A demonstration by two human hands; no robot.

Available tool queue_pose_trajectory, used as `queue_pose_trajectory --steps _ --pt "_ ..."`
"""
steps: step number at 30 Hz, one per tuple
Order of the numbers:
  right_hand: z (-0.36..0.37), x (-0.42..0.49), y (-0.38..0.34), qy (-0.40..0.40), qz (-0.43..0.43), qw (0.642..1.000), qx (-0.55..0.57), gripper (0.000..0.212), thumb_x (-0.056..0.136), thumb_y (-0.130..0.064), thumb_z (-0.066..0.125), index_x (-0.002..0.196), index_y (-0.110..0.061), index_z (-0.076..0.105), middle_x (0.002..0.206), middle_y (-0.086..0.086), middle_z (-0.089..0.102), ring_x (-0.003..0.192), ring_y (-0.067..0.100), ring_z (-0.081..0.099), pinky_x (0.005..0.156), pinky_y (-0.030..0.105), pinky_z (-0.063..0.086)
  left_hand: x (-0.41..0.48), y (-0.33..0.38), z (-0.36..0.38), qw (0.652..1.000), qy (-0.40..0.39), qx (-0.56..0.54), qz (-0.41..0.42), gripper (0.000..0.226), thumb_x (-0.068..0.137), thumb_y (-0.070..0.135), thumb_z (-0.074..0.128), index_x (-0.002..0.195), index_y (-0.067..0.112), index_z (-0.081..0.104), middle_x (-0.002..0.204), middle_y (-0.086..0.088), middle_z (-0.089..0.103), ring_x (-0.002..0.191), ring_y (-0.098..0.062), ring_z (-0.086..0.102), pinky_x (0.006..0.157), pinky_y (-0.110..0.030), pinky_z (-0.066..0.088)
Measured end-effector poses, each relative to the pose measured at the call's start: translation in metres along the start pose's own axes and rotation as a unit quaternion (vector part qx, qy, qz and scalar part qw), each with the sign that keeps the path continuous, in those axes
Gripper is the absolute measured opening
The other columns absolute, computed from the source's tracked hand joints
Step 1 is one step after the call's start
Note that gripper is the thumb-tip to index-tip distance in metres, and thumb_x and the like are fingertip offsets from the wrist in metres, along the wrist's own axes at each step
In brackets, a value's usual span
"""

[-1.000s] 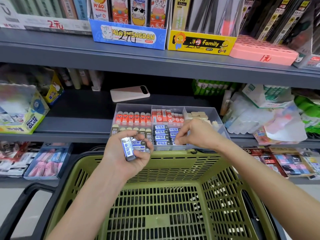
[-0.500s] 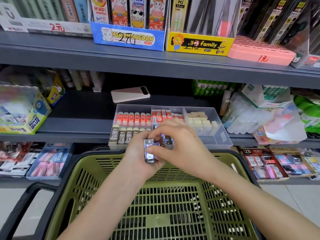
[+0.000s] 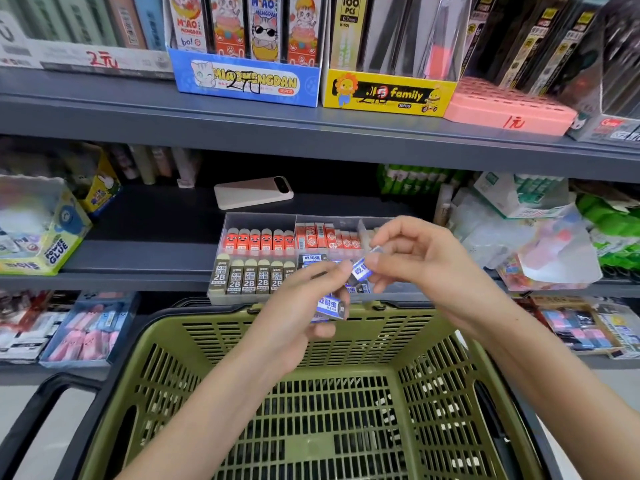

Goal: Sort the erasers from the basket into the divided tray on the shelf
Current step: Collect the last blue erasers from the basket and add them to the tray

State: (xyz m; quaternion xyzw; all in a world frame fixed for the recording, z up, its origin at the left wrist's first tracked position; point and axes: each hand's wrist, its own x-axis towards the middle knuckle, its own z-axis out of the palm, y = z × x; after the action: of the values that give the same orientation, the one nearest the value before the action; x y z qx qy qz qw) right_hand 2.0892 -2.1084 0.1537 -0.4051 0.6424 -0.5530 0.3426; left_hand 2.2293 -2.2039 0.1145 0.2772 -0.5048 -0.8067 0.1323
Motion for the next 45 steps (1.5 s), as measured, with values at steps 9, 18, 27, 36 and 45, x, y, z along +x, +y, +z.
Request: queue_pose_trajectory --steps 9,18,27,36,45 --pt "-0.021 -0.001 -0.003 -0.012 0.002 0.981 -0.194 0.010 0.073 -0.020 0.076 0.070 -0.012 0.071 0.068 0.006 0.068 0.061 0.011 0.056 0.060 0.025 0.045 0.024 0.009 0.012 0.973 0.003 0.219 0.072 0.027 0.088 0.046 0.057 0.068 0.031 0.068 0.063 0.020 0.057 0.066 0.002 0.055 0.056 -0.019 0.042" --pt "-0.021 0.009 0.007 -0.065 0.022 0.980 -0.185 0.008 0.078 -0.014 0.074 0.084 -0.017 0.070 0.082 0.007 0.069 0.053 0.005 0.056 0.051 0.020 0.045 0.041 0.013 0.019 0.962 0.045 0.259 0.069 0.069 0.078 0.060 0.061 0.093 -0.008 0.064 0.082 -0.004 0.051 0.072 -0.014 0.043 0.065 -0.030 0.033" --pt "-0.040 0.041 0.032 0.101 -0.006 0.940 -0.326 0.012 0.073 -0.011 0.079 0.078 -0.017 0.069 0.069 -0.005 0.063 0.056 0.000 0.049 0.060 0.014 0.041 0.046 0.015 0.000 0.968 0.121 0.215 0.037 0.056 0.089 0.060 0.046 0.068 0.017 0.073 0.056 0.011 0.057 0.035 0.003 0.040 0.034 -0.012 0.027" --pt "-0.019 0.055 0.042 0.037 -0.085 0.874 -0.478 0.012 0.081 -0.017 0.071 0.092 -0.013 0.072 0.083 -0.008 0.060 0.084 0.008 0.042 0.076 0.021 0.029 0.042 0.001 -0.007 0.985 0.095 0.138 -0.033 0.057 0.092 0.056 0.044 0.077 0.010 0.074 0.067 -0.001 0.059 0.052 -0.011 0.042 0.035 -0.016 0.025" --pt "-0.016 0.064 0.046 -0.053 -0.047 0.805 -0.590 0.011 0.078 -0.030 0.073 0.088 -0.027 0.074 0.087 -0.014 0.053 0.094 0.012 0.040 0.082 0.025 0.030 0.042 0.001 -0.014 0.989 0.101 0.099 -0.048 0.054 0.092 0.051 0.048 0.071 0.008 0.073 0.068 -0.004 0.060 0.065 -0.021 0.047 0.035 -0.017 0.024"
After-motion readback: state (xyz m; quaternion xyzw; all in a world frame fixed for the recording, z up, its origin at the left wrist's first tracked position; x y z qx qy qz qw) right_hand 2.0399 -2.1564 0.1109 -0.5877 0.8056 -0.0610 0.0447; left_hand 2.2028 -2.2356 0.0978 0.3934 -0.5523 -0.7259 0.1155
